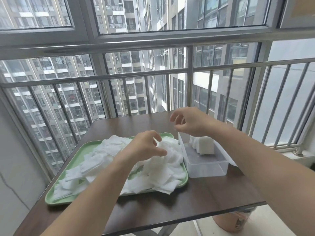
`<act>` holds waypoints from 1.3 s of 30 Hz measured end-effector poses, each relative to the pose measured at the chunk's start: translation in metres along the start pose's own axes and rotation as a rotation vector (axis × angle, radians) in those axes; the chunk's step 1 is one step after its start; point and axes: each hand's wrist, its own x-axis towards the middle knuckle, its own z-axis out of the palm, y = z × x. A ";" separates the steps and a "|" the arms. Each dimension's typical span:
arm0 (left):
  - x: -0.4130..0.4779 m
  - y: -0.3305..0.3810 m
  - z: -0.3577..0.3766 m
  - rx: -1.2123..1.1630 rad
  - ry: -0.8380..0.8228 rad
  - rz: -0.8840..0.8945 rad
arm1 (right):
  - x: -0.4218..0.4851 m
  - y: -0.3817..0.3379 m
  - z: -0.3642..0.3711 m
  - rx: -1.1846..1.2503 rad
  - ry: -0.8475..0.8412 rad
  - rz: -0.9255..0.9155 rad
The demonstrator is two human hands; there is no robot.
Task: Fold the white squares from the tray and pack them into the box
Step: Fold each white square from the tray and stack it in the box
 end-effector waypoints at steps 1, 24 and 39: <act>-0.001 0.000 0.001 -0.005 -0.014 0.003 | 0.000 -0.003 0.001 0.016 0.001 -0.007; -0.024 -0.017 -0.020 -0.293 0.117 0.027 | 0.006 -0.034 0.022 0.384 0.005 0.044; -0.031 -0.010 -0.009 -0.197 0.139 0.025 | -0.009 -0.017 0.010 0.757 0.130 0.154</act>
